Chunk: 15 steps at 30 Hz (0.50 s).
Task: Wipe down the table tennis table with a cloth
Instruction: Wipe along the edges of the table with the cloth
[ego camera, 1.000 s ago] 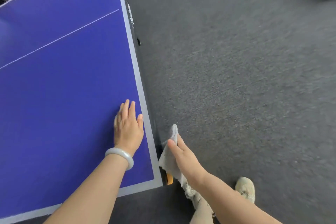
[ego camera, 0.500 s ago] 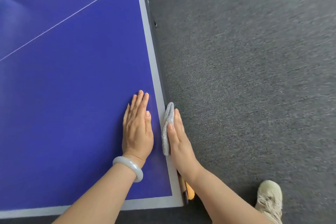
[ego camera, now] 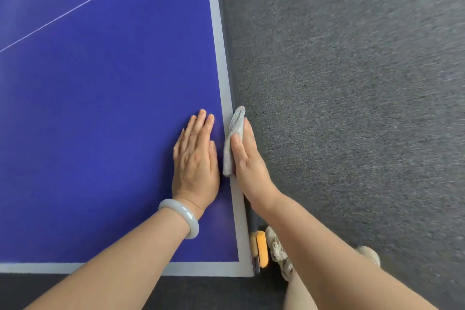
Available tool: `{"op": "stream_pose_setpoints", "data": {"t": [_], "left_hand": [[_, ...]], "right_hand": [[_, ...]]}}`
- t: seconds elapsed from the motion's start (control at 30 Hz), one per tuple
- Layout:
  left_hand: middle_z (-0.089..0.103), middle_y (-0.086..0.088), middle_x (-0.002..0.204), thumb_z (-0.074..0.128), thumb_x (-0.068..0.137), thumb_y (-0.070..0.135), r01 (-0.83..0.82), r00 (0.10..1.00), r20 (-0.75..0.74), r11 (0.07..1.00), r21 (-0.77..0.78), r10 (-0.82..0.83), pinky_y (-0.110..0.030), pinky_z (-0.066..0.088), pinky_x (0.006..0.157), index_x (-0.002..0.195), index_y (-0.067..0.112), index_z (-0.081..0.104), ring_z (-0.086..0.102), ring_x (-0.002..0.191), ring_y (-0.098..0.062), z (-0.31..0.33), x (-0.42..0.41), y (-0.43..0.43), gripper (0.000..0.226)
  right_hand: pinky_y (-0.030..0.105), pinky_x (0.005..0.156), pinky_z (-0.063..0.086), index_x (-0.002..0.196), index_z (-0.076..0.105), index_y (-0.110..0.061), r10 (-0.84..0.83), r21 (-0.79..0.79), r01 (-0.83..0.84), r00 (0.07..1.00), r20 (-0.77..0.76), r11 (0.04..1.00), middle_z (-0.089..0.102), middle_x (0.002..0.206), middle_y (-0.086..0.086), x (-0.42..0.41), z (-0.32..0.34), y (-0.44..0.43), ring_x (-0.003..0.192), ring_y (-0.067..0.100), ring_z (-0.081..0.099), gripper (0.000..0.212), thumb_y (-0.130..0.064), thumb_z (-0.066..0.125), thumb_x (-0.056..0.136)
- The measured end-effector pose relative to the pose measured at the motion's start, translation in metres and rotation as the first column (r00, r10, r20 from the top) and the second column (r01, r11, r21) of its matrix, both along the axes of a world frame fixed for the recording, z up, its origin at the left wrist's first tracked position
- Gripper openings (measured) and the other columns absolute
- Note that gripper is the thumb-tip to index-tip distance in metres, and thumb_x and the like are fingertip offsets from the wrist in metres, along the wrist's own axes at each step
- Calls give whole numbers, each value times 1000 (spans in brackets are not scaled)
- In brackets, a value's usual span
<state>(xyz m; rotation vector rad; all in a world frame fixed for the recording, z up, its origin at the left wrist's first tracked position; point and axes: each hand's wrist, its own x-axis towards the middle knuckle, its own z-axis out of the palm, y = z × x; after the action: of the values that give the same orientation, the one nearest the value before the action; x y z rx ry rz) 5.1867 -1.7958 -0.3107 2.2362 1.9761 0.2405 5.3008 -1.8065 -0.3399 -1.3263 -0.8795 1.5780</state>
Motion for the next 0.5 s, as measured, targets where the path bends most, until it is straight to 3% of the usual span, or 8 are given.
{"op": "stream_pose_setpoints", "data": {"t": [0.13, 0.23, 0.4, 0.5], "left_hand": [[22, 3, 162, 23, 102, 20, 2, 1000, -7, 1000, 7, -2, -35, 14, 122, 153, 16, 31, 13, 150, -11, -1, 0, 0, 52], [22, 4, 162, 23, 102, 20, -3, 1000, -8, 1000, 8, 3, -35, 14, 122, 153, 16, 31, 13, 150, -11, -1, 0, 0, 52], [22, 3, 162, 26, 102, 18, -11, 1000, 1, 1000, -9, 11, -37, 15, 122, 153, 16, 31, 14, 150, -11, 0, 0, 1, 51], [22, 2, 161, 27, 102, 17, -9, 1000, 3, 1000, -1, 9, -37, 15, 122, 152, 16, 32, 15, 150, -12, 1, 2, 1, 51]], "right_hand": [[30, 125, 9, 156, 9, -32, 20, 26, -20, 1000, 11, 999, 10, 162, -23, -2, 1, -111, 148, -8, 7, 57, -43, 32, 105], [29, 125, 10, 151, 11, -39, -35, -25, 36, 999, 25, 999, 11, 161, -23, -10, 5, -112, 147, -10, 9, 52, -38, 35, 105], [31, 125, 5, 157, 8, -12, -7, 15, 6, 995, 101, 1000, 8, 166, -1, -4, 12, -11, 153, 8, 5, 55, -15, 32, 108], [34, 125, 6, 157, 2, -12, 32, 57, -38, 994, 103, 998, 2, 166, -2, -1, 8, -24, 153, 6, 0, 60, -13, 35, 107]]}}
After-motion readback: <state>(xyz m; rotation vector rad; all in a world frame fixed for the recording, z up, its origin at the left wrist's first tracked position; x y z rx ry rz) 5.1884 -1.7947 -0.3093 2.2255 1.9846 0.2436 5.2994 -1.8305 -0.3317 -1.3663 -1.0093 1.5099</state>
